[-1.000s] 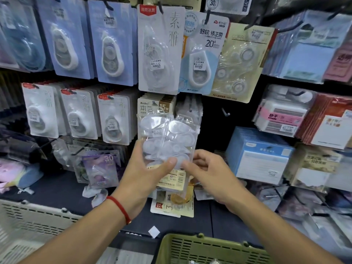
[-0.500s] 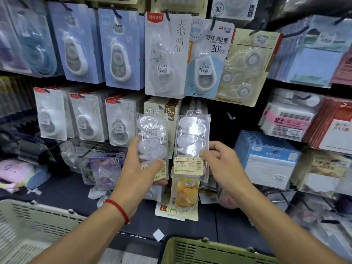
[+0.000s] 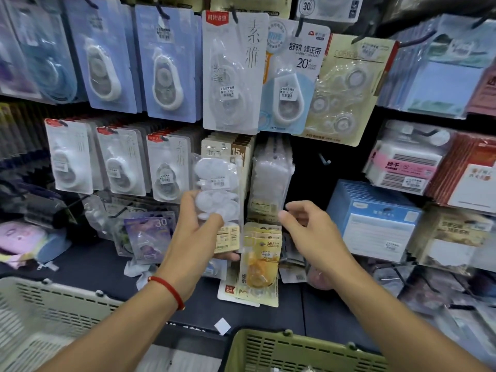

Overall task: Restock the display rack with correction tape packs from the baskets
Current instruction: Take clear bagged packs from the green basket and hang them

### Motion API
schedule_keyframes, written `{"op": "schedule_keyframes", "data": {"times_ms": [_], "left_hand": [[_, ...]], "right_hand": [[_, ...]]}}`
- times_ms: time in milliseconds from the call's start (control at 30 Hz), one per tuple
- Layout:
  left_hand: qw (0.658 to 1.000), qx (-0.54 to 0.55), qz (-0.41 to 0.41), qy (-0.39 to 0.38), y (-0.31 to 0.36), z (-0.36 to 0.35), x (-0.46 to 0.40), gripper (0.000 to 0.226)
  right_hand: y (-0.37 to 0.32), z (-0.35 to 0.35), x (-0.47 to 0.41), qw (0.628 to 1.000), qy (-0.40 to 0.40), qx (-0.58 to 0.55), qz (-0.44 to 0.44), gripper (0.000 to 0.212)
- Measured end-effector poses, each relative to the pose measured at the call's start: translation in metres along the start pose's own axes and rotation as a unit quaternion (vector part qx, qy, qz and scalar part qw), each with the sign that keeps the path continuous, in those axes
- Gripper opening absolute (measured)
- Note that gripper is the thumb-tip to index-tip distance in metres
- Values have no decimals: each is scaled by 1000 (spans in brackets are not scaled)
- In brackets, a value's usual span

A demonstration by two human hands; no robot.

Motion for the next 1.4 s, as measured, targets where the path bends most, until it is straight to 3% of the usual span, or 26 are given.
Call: {"op": "schedule_keyframes", "data": {"times_ms": [167,300,400,700,767,833,933,1033,1167,1300,1400], "left_hand": [[992,14,9,-126,-4,-36,7,39],[993,7,9,-114,-5,-41,6,58],[996,-7,15,-91,-6,-40,5,59],[996,-26,1,-81,-4,-41,2,54],[990,-118,-25,-69,-3,-39,-1,50],[949,-302,-84,-25,2,-30,-4,51],[893,-418,-166,14,14,-25,-7,61],[847,-480,-223,34,23,-28,-13,74],[815,-534,-225,6,13,-37,-22,91],[808,-547,-218,-7,0,-37,-27,98],[808,-546,-220,-9,1,-34,-24,95]], "right_hand": [[-11,-34,11,983,-125,-137,10,19],[-13,-20,9,984,-53,-167,25,12],[-12,-8,6,987,-5,-160,26,11],[-10,-3,4,983,3,-181,24,15],[-6,1,1,994,20,-100,29,24],[-3,4,1,995,36,76,60,47],[-15,-13,14,950,13,230,210,51],[-17,-40,10,913,-55,283,290,57],[-11,-60,-32,882,-90,387,255,68],[4,-62,-46,846,-80,472,234,85],[4,-65,-43,854,-89,454,239,85]]}}
Point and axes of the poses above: each hand's wrist, its own x-axis away from the middle knuckle, its own z-axis out of the back of the hand, y = z × x, the point moved 9 cm from there along -x, towards the middle knuckle, and after that the axes turned 11 degrees about -x, right-handed, at the moved point
